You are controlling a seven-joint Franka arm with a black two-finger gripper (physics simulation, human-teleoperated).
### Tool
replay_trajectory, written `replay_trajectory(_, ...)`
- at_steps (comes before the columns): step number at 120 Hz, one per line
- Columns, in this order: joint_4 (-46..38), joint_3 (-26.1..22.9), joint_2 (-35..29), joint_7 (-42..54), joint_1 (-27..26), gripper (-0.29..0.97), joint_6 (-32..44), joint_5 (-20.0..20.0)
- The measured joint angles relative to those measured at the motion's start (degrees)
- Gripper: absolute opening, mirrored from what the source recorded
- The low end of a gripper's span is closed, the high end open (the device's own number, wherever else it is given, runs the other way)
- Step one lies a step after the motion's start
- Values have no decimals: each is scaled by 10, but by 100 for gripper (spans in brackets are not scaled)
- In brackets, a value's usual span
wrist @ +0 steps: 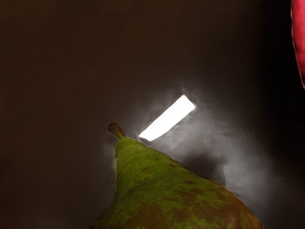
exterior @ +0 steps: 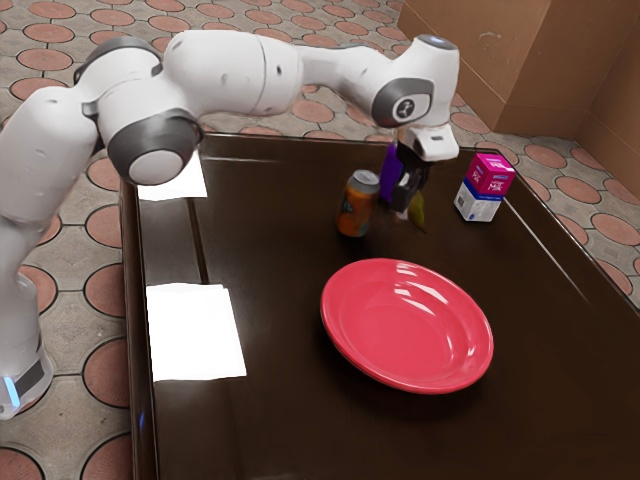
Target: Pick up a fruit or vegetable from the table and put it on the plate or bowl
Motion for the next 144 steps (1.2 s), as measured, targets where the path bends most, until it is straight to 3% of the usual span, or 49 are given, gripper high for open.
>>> replay_trajectory(13,25,-15,-1,-10,-44,22,-5,0)
replay_trajectory(28,17,-51,-3,-29,-75,22,-12,1)
replay_trajectory(50,-10,-66,-27,-82,-127,24,-56,40)
replay_trajectory(72,-46,-46,-40,-127,-170,24,-74,49)
replay_trajectory(91,-46,-42,-35,-153,-167,50,-83,51)
replay_trajectory(116,-40,-29,-37,-177,-169,62,-88,52)
replay_trajectory(122,1,24,-37,-174,-171,63,-89,53)
replay_trajectory(127,37,112,-53,-164,-195,63,-92,59)
replay_trajectory(130,29,216,-81,-158,-273,64,-92,74)
replay_trajectory(136,-13,477,-173,-152,-538,64,-91,134)
replay_trajectory(140,-31,577,-214,-150,-637,64,-94,172)
replay_trajectory(144,-40,631,-234,-149,-673,64,-101,202)
